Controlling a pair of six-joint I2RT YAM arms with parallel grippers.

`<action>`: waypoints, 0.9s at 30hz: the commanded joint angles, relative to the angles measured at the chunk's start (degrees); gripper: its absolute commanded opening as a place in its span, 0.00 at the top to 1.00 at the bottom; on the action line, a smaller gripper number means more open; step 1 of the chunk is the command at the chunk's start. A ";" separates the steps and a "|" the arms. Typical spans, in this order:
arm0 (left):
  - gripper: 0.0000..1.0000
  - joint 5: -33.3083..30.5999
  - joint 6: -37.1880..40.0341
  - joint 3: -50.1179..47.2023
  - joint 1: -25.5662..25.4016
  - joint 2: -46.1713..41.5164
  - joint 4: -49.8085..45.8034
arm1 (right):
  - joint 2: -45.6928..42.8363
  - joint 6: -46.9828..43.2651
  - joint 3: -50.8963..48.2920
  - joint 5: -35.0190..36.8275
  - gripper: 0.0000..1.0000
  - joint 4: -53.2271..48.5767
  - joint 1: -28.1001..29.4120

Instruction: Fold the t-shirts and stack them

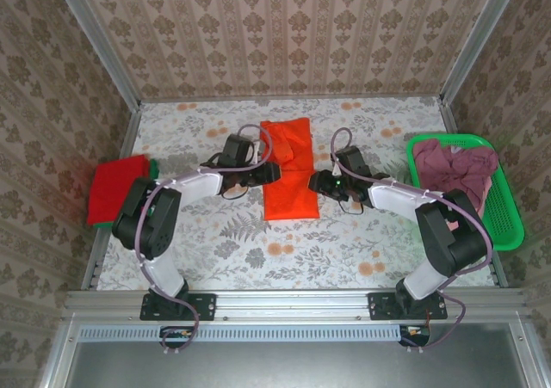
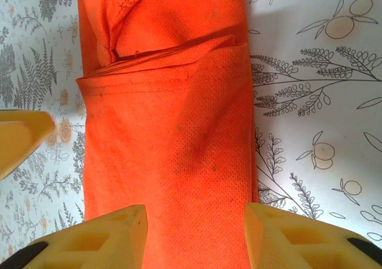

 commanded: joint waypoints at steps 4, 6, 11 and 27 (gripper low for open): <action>0.53 -6.32 2.66 5.64 -1.02 3.87 -8.32 | -0.83 -0.39 1.18 0.85 0.53 -0.60 -0.35; 0.53 -6.24 2.61 6.46 -1.29 4.84 -8.69 | -0.82 -0.23 1.00 0.87 0.53 -0.32 -0.42; 0.53 -6.53 2.53 8.08 -1.73 6.52 -10.17 | -1.10 -0.32 0.84 0.82 0.53 -0.32 -0.49; 0.53 -7.27 2.53 9.19 -2.17 7.32 -11.56 | -0.19 0.36 0.53 0.04 0.54 0.92 -0.75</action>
